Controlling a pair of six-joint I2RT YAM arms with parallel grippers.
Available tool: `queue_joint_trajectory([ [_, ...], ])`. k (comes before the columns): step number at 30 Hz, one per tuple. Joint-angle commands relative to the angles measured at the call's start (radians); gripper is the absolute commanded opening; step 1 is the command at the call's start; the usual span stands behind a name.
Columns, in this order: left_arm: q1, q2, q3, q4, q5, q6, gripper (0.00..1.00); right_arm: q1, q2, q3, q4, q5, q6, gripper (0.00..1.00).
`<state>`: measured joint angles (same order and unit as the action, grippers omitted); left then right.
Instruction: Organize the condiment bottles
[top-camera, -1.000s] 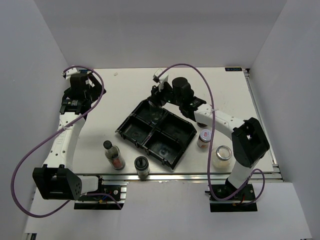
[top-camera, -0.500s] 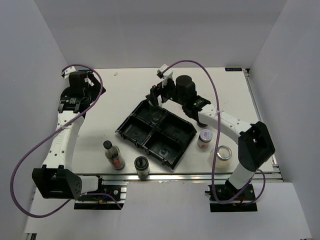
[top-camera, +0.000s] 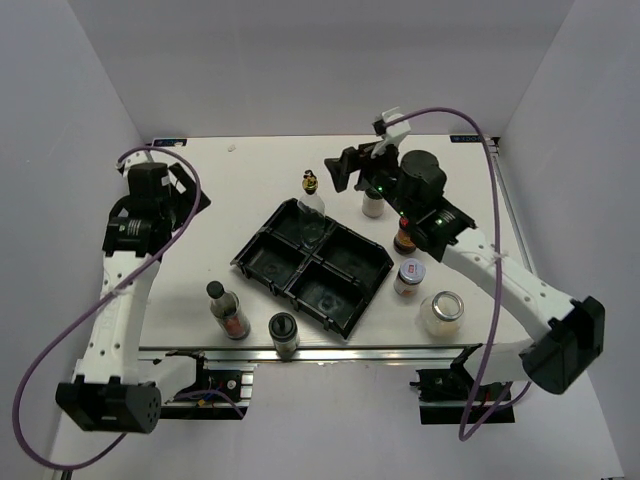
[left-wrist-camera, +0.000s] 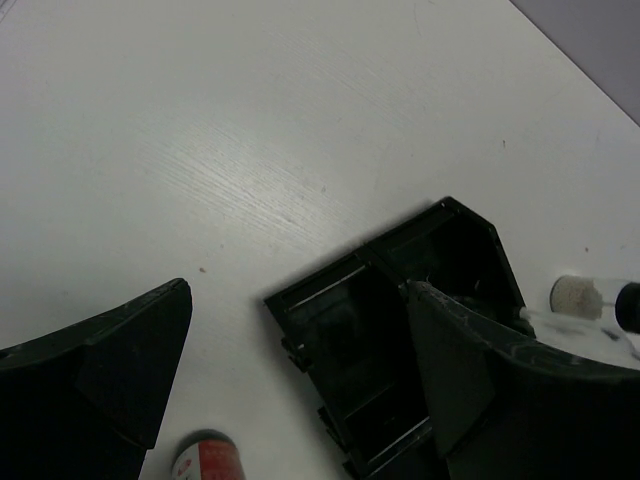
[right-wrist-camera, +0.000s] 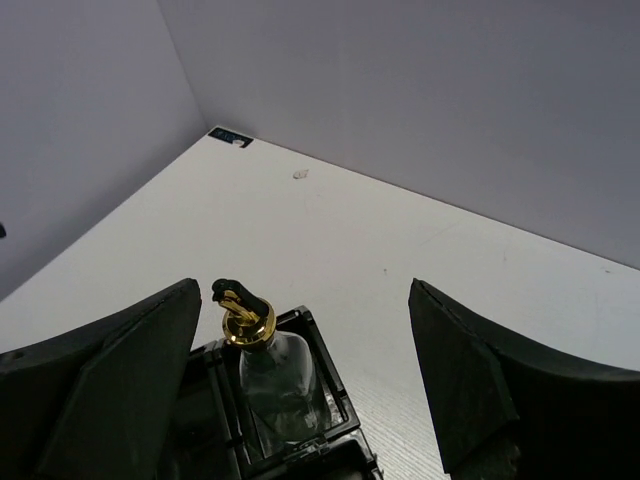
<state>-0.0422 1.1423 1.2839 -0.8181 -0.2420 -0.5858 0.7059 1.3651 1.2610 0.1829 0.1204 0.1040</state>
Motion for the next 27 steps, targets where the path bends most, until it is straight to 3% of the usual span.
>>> queue_joint_trajectory([
  [1, -0.015, -0.120, -0.032, -0.088, 0.064, 0.030, 0.98, -0.002, -0.076, -0.047, 0.021, 0.070, 0.036, 0.89],
  [5, -0.019, -0.225, -0.072, -0.113, 0.162, 0.064, 0.98, -0.003, -0.104, -0.061, -0.009, 0.074, 0.037, 0.89],
  [10, -0.019, -0.318, -0.192, -0.122, 0.386, 0.125, 0.98, -0.006, -0.129, -0.101, -0.016, 0.087, 0.043, 0.89],
  [21, -0.021, -0.433, -0.216, -0.256, 0.346, 0.187, 0.98, -0.020, -0.109, -0.103, -0.042, 0.065, 0.056, 0.89],
  [27, -0.021, -0.489, -0.247, -0.233, 0.458, 0.193, 0.98, -0.032, -0.110, -0.114, -0.046, 0.068, 0.062, 0.89],
])
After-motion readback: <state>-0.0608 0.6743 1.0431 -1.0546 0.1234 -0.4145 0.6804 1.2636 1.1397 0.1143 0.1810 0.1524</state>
